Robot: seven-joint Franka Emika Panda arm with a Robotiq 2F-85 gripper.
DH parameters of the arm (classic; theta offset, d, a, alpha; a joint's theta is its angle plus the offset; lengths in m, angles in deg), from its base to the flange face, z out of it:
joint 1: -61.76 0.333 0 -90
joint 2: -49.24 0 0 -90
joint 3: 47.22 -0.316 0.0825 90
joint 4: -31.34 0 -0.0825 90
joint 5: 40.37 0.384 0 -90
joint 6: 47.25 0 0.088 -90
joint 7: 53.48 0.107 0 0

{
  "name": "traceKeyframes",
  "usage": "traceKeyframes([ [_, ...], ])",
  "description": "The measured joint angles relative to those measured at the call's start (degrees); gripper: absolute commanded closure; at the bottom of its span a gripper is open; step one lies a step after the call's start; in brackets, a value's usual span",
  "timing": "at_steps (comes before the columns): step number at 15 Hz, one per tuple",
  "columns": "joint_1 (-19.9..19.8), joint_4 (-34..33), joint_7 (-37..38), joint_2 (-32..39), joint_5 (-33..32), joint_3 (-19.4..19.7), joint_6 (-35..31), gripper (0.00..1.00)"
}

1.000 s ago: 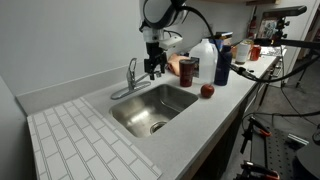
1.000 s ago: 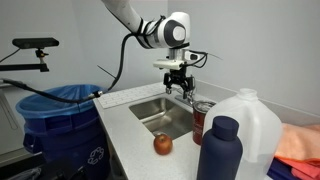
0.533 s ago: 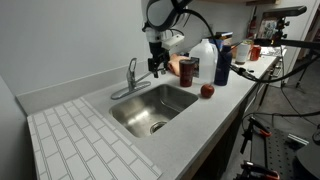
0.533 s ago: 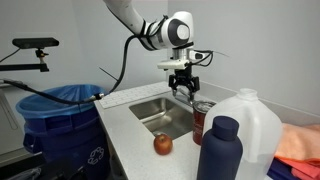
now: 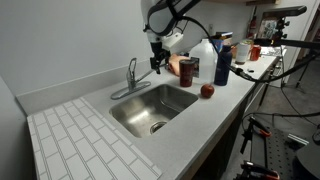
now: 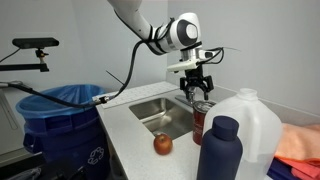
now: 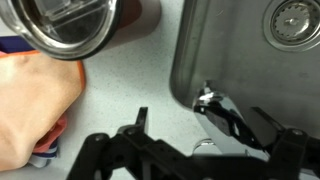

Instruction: Open the tap faucet and move the nozzle the right

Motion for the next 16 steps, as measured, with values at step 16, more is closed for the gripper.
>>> traceKeyframes([
  [16, -0.1, -15.6, 1.5, 11.9, -6.0, 4.9, -5.5, 0.00],
])
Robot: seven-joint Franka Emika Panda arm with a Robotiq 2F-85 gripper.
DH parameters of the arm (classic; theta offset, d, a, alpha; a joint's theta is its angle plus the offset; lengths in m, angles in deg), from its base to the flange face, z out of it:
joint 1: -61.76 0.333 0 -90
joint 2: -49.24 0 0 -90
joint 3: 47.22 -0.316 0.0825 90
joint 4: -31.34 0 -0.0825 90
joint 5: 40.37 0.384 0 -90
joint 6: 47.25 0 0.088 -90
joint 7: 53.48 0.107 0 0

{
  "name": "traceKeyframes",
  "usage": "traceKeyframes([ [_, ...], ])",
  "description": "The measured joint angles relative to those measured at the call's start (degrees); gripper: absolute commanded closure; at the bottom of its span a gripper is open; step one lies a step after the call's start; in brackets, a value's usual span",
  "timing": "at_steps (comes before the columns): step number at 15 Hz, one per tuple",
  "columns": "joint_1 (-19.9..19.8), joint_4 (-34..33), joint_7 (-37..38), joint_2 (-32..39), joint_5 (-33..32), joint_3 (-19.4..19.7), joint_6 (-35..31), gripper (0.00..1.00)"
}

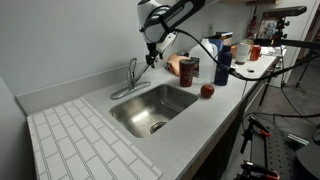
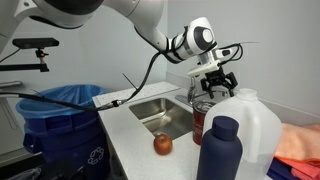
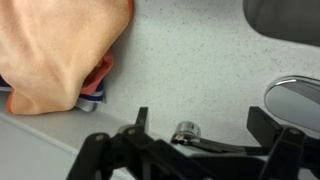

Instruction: Open the tap faucet and move the nozzle the right

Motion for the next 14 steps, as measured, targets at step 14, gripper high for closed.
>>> traceKeyframes([
  [14, -0.6, 0.1, -3.5, -10.2, 5.4, -2.2, 17.5, 0.00],
])
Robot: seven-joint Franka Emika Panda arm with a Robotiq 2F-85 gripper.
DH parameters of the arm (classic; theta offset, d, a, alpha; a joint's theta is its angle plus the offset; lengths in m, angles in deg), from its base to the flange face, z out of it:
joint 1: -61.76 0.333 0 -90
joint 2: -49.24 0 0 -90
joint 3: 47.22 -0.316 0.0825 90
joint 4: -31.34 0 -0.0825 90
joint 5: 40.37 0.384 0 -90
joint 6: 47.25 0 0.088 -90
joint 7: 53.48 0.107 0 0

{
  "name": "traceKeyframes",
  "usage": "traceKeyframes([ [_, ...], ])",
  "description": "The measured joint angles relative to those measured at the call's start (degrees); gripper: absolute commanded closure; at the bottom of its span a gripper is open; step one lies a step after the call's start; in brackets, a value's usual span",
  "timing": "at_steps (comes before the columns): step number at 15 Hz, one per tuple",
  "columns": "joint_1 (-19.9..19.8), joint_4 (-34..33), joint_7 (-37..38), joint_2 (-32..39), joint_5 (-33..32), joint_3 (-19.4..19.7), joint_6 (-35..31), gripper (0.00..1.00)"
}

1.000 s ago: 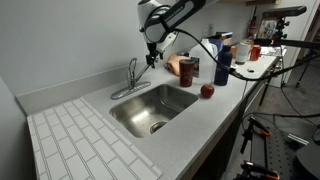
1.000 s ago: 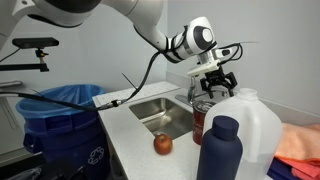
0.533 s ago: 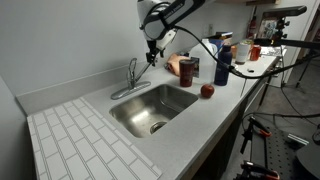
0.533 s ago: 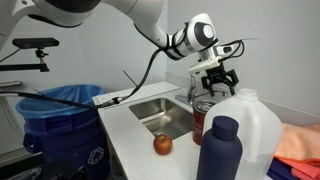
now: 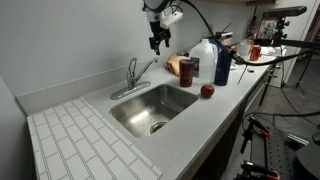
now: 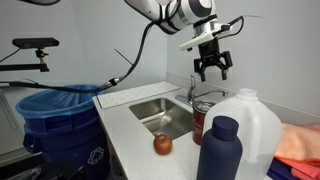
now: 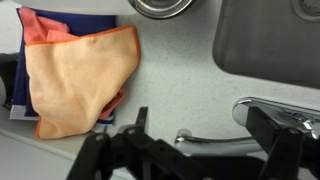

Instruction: Open the tap faucet and move the nozzle the right

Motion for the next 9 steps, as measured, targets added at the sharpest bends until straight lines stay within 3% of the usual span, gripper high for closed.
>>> traceKeyframes([
  [9, -1.4, 12.5, -5.2, -18.3, 10.0, -4.1, 1.8, 0.00],
])
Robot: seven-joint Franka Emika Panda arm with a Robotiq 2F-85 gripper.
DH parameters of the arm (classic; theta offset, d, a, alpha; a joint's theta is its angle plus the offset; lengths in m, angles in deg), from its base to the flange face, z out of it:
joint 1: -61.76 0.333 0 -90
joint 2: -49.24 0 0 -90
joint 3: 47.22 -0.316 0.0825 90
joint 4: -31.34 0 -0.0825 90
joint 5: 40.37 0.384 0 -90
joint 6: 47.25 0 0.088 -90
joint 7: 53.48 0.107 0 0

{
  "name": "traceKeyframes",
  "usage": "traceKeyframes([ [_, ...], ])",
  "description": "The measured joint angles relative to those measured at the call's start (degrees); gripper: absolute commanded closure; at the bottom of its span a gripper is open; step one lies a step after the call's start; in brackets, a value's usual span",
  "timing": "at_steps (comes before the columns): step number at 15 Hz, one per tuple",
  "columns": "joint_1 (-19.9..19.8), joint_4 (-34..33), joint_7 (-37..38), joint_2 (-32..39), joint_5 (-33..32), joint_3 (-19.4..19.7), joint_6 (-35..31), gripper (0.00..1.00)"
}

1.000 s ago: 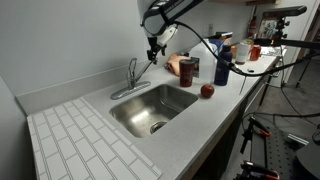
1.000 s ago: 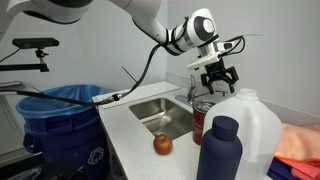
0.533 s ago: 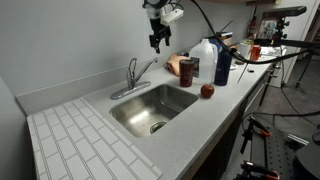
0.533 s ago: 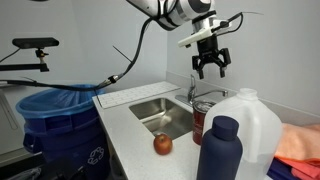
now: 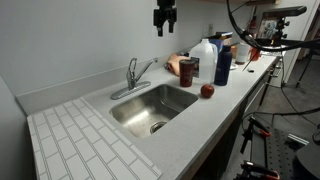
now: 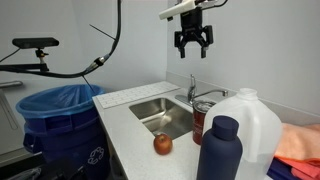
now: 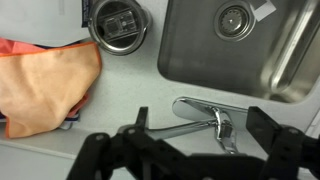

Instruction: Open the tap faucet and move the nozzle the right

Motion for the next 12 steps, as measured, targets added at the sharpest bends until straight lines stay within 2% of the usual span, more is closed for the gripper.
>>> traceKeyframes([
  [6, 0.1, 9.9, -1.1, -9.3, 4.3, -2.3, -5.9, 0.00],
  [12, 0.2, 16.3, -1.8, -13.3, 5.2, -2.4, -12.5, 0.00],
])
